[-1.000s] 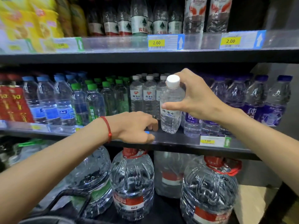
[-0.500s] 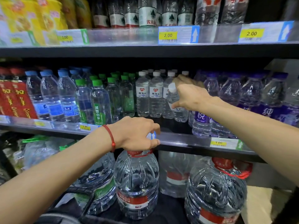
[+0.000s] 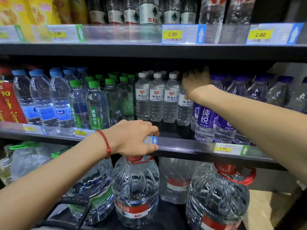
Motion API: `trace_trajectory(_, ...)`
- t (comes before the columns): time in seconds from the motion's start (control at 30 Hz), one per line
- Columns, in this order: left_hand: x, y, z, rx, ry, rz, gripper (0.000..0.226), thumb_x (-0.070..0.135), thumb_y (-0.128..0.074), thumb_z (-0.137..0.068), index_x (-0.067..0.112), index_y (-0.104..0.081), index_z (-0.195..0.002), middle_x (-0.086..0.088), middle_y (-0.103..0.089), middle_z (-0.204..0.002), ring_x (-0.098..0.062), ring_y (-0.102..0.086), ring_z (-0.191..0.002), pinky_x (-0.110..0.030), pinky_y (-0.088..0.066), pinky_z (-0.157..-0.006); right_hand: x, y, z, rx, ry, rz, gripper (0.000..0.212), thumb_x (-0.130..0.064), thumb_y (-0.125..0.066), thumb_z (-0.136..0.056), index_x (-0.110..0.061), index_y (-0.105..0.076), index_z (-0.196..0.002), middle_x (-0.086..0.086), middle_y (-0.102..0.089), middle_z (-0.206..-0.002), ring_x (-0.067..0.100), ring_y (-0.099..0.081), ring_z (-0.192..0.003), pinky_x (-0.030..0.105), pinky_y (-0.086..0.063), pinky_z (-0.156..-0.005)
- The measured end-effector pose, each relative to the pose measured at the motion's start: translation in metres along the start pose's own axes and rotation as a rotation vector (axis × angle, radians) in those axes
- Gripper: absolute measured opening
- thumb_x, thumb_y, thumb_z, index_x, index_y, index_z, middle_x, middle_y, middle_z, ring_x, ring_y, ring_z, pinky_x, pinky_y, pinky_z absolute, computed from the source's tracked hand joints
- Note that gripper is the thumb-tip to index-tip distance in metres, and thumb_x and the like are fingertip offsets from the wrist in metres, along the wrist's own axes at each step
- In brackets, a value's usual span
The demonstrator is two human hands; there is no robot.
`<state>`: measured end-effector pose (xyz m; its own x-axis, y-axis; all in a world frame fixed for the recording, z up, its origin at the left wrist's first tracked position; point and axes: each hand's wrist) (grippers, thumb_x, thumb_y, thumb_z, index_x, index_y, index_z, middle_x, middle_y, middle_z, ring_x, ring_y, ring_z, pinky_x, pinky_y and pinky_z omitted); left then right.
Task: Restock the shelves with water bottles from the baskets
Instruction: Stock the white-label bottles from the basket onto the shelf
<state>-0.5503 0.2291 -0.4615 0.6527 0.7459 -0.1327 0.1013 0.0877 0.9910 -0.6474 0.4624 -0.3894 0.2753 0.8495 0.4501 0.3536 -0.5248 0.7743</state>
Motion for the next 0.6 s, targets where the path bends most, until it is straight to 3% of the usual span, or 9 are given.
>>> trace_trajectory(0.1, -0.001, 0.001, -0.002, 0.009, -0.007, 0.001, 0.045, 0.062, -0.046, -0.097, 0.038, -0.049, -0.135, 0.017, -0.053, -0.135, -0.012, -0.052, -0.124, -0.039, -0.046, -0.090, 0.001, -0.002, -0.006, -0.012, 0.001, 0.087, 0.049, -0.032, -0.059, -0.102, -0.006, -0.051, -0.142, 0.014, -0.055, -0.145, 0.033, -0.045, -0.139, 0.053, -0.023, -0.119)
trace_trajectory(0.2, -0.003, 0.000, -0.002, 0.022, -0.008, 0.016, 0.044, 0.062, -0.047, -0.096, 0.039, -0.050, -0.134, 0.019, -0.053, -0.135, -0.011, -0.052, -0.124, -0.039, -0.045, -0.090, 0.002, -0.014, -0.013, 0.030, 0.010, 0.138, 0.043, -0.031, -0.053, -0.103, -0.007, -0.053, -0.139, 0.011, -0.061, -0.137, 0.030, -0.049, -0.134, 0.045, -0.020, -0.120)
trace_trajectory(0.33, -0.007, 0.000, -0.003, 0.025, -0.001, 0.021, 0.045, 0.062, -0.048, -0.096, 0.039, -0.050, -0.135, 0.020, -0.053, -0.135, -0.010, -0.052, -0.123, -0.037, -0.046, -0.091, -0.005, -0.022, -0.021, 0.041, 0.011, 0.139, 0.037, -0.018, -0.048, -0.102, -0.003, -0.052, -0.136, 0.014, -0.064, -0.135, 0.031, -0.054, -0.129, 0.040, -0.027, -0.114)
trace_trajectory(0.6, -0.007, 0.001, -0.005, 0.048, 0.005, 0.040, 0.046, 0.060, -0.049, -0.097, 0.038, -0.049, -0.138, 0.020, -0.053, -0.137, -0.009, -0.052, -0.126, -0.038, -0.047, -0.095, -0.010, -0.029, -0.024, 0.042, -0.014, 0.242, 0.042, -0.012, -0.044, -0.103, 0.003, -0.044, -0.143, 0.019, -0.060, -0.140, 0.035, -0.057, -0.127, 0.038, -0.039, -0.101)
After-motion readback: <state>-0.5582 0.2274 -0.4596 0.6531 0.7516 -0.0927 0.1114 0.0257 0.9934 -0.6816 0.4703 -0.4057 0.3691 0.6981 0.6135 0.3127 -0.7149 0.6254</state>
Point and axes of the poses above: each hand's wrist, its own z-axis away from the middle knuckle, its own y-axis out of the back of the hand, x = y × z
